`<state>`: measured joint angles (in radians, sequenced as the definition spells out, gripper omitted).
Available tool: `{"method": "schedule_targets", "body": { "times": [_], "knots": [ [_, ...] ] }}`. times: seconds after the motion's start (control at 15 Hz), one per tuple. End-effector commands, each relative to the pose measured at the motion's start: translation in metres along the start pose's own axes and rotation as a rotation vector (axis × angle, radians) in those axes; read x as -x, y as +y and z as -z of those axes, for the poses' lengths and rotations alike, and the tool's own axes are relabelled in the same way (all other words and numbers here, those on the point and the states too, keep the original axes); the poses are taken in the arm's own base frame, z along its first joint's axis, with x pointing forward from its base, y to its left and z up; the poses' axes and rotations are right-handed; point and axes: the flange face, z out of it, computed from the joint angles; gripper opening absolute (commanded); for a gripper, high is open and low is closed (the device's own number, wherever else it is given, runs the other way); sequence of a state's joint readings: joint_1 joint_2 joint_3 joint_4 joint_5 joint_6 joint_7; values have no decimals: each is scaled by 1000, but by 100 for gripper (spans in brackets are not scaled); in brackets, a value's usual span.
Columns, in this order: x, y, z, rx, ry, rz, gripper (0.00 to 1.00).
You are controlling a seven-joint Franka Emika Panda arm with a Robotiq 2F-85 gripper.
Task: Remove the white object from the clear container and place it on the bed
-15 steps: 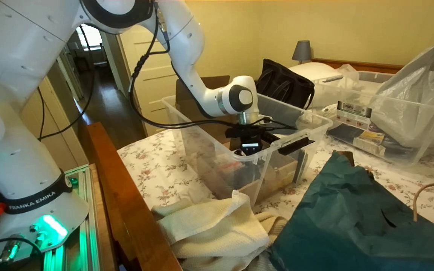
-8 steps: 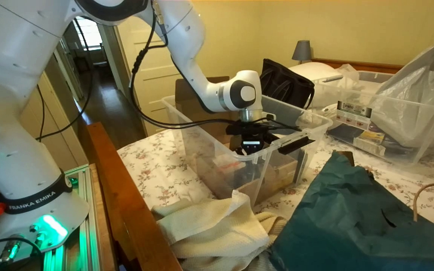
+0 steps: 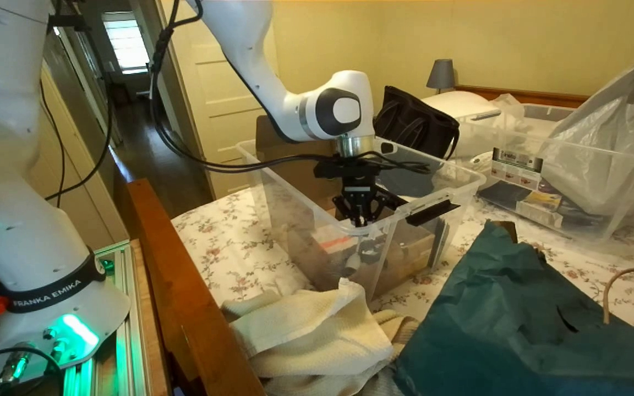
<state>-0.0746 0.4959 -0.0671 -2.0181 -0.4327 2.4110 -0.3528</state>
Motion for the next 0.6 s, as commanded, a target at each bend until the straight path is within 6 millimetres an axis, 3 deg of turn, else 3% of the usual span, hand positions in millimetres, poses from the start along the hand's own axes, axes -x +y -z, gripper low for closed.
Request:
{"method": "schedule_targets", "body": {
  "times": [0.0,0.53],
  "knots": [
    [31,-16,36,-20,98,-20,4],
    [75,-15,91,-99,372,-204,4]
  ]
}}
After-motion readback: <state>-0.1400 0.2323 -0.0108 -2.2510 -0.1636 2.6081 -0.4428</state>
